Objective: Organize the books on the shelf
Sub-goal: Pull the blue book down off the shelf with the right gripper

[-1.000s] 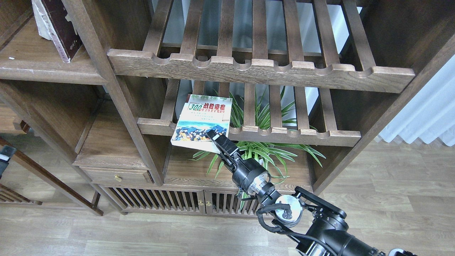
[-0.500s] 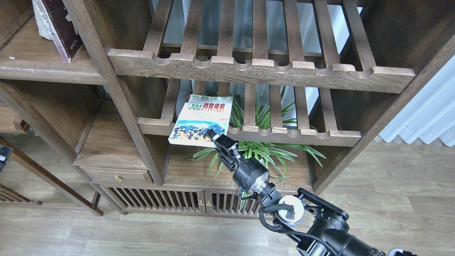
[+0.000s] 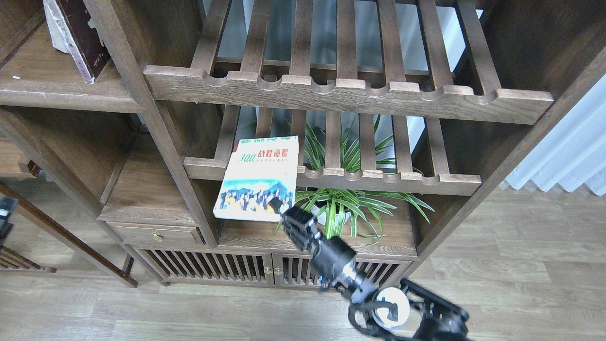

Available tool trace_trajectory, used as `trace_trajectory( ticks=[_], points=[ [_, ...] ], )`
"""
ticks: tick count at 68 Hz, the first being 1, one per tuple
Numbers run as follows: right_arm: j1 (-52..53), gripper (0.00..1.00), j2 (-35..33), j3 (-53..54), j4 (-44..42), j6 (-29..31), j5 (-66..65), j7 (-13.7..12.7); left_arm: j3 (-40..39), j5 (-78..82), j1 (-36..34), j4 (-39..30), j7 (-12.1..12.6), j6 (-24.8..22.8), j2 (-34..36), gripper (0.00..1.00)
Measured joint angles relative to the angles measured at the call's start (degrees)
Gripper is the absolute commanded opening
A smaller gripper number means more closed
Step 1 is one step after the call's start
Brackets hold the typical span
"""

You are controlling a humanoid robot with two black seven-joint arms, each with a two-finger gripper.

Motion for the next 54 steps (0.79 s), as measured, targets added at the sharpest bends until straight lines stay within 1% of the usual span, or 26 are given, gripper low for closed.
trace_trajectory(
  ticks=[23,35,45,54],
  points=[
    [-5.38,0.04,-0.01,-2.08,1.05,-0.06,0.01,-0.81,8.7,-5.93,-0.18,0.04,0.19,0.0,0.25,1.0],
    [-8.09,0.05,-0.01,-2.97,1.87,-0.1,-0.06,-0.88,11.02,-6.34,-0.03,0.57,0.23,0.0,0.43,1.0],
    [-7.91,0.05,-0.01,-3.47,1.97,-0.09,-0.08,-0.91,13.27,-6.54,0.36,0.85,0.33,0.0,0.55,1.0],
    [-6.09,0.05,-0.01,-3.76,1.97,-0.09,-0.03,-1.48,17.63,-8.16,0.66,0.88,0.35,0.0,0.42,1.0]
  ],
)
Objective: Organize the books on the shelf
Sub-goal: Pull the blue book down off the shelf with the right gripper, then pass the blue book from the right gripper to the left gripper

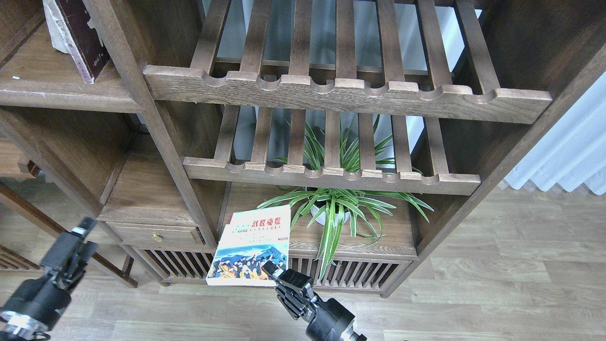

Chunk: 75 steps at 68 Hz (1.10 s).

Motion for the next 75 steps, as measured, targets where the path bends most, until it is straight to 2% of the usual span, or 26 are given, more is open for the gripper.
trace_trajectory(
  ticks=[24,30,61,75],
  points=[
    [3.26,0.05,0.0,-4.36,0.35,0.04,-0.03,-2.39,5.26,-1.31,0.09,-0.13,-0.04,0.0,-1.34,0.99],
    [3.52,0.05,0.0,-5.34,0.39,0.04,-0.05,-3.87,5.69,-1.5,0.03,-0.59,-0.1,0.0,-2.48,0.97],
    [3.5,0.05,0.0,-6.31,1.96,0.04,-0.57,-4.67,11.02,-1.61,-0.14,-0.3,-0.12,0.0,-6.01,0.94],
    [3.35,0.05,0.0,-6.36,2.3,0.04,-0.65,-6.58,12.63,-1.61,-0.16,-0.24,-0.11,0.0,-7.02,0.92]
  ],
)
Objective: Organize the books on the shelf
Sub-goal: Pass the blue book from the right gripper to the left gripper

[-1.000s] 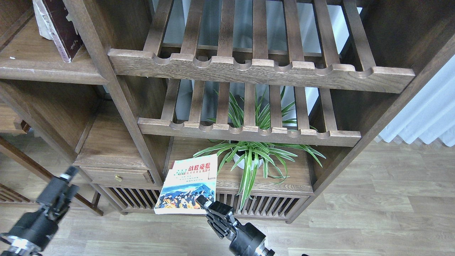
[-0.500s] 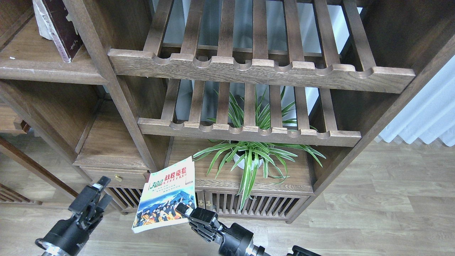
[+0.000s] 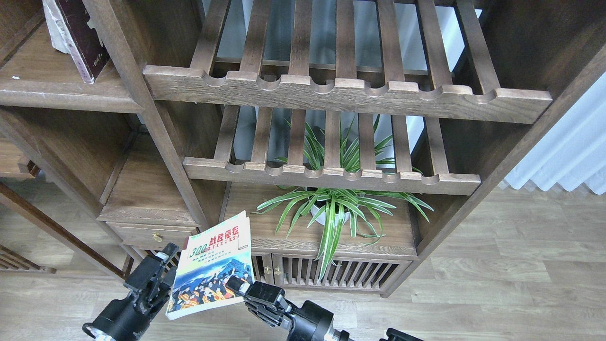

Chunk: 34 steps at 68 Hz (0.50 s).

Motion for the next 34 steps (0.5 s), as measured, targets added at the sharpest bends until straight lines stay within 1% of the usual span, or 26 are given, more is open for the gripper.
trace_trajectory(
  ticks=[6,15,23,26,27,29,30,34],
  points=[
    [-0.17,0.05,0.0,-0.14,0.08,0.0,-0.35,-0.12,0.18,0.0,0.0,0.0,0.05,0.0,-0.41,0.89],
    [-0.41,0.05,0.0,-0.99,0.1,0.0,-0.98,-0.13,0.54,-0.02,-0.01,-0.11,0.12,0.0,-1.19,0.82],
    [-0.51,0.05,0.0,-1.36,0.16,0.04,-1.14,-0.15,0.59,-0.05,-0.03,-0.32,0.7,0.0,-1.63,0.77],
    [-0.55,0.05,0.0,-1.42,0.16,0.05,-1.18,-0.16,0.59,-0.05,-0.03,-0.32,1.03,0.0,-1.71,0.72],
    [-0.56,0.05,0.0,-1.43,0.16,0.05,-1.19,-0.17,0.59,-0.06,-0.02,-0.32,1.14,0.0,-1.73,0.67],
    [-0.58,0.05,0.0,-1.45,0.16,0.06,-1.21,-0.18,0.59,-0.06,0.02,-0.32,1.35,0.0,-1.75,0.63],
    [-0.6,0.05,0.0,-1.46,0.16,0.06,-1.21,-0.19,0.59,-0.06,0.05,-0.32,1.44,0.0,-1.75,0.58],
    [-0.65,0.05,0.0,-1.49,0.16,0.05,-1.23,-0.21,0.52,-0.08,0.13,-0.32,1.69,0.0,-1.82,0.48]
  ],
)
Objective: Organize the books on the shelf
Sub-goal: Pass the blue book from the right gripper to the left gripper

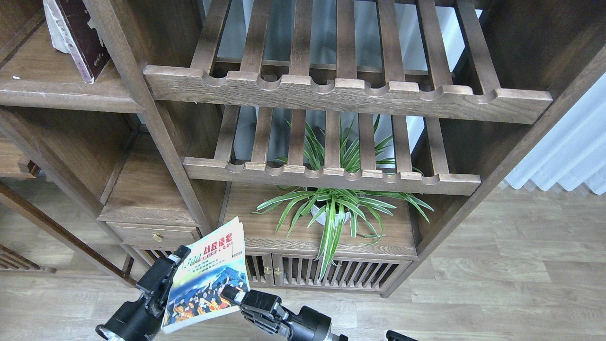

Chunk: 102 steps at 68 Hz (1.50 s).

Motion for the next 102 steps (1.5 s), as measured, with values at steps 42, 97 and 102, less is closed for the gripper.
trace_trajectory(
  ticks=[42,97,102],
  points=[
    [0.53,0.05,0.04,3.38,-2.16,-0.06,-0.29,0.54,0.01,-7.72,0.88,0.66,6.44,0.0,1.26,0.09],
    [0.6,0.99,0.02,5.21,-2.6,-0.09,-3.29,0.87,-2.76,-7.67,2.73,-0.53,5.65,-0.06,5.05,0.07],
    [0.45,0.99,0.02,5.44,-2.65,-0.09,-3.31,0.84,-2.75,-7.67,2.96,-0.53,5.65,-0.06,5.22,0.07]
  ],
)
